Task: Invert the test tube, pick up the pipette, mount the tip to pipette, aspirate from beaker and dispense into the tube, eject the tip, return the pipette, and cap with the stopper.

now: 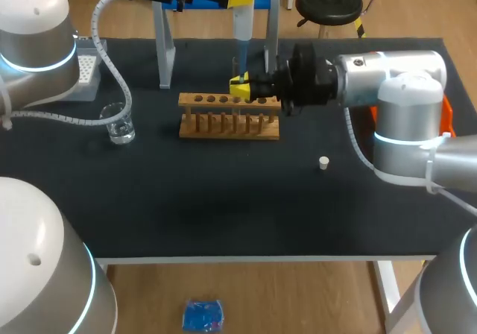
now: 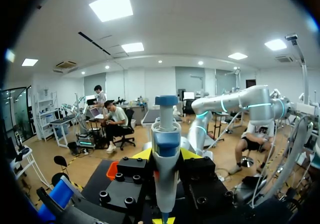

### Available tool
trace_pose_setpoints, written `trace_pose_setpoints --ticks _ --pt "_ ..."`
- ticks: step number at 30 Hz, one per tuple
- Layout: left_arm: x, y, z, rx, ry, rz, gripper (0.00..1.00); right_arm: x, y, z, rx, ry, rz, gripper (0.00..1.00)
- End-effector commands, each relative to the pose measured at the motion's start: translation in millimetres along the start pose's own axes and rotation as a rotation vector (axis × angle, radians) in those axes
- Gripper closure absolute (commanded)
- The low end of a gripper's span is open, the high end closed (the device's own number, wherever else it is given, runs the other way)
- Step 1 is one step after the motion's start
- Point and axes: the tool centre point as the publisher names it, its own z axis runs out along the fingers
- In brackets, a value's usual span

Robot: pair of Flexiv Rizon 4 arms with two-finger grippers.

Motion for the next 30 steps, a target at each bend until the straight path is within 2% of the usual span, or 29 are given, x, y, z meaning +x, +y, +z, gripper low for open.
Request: trace_pose_setpoints --ticks 1,23,24,25,26,30 --pt "-0.1 2.3 0.4 -0.001 0.001 -0.001 1.00 0.9 6.7 -1.2 0.001 -0.006 -0.003 1.00" --pt "-0.1 2.3 0.4 -0.001 0.001 -0.001 1.00 -1.4 25.7 -6.8 -0.002 -0.011 -0.026 1.00" --pt "-0.1 2.3 0.4 -0.001 0.001 -0.001 1.00 -1.3 25.6 -6.8 -0.001 -0.013 -0.024 0.84" --pt "-0.1 2.3 0.4 -0.001 0.001 -0.001 1.00 -0.9 25.2 -6.9 0.000 -0.014 -0.024 0.60" --pt "-0.1 2.3 0.4 -0.001 0.001 -0.001 1.00 -0.8 25.0 -6.9 0.001 -0.015 -0.024 0.00" --pt "-0.1 2.3 0.4 -0.001 0.001 -0.001 1.00 -0.3 24.4 -7.0 0.004 -0.019 -0.021 0.00"
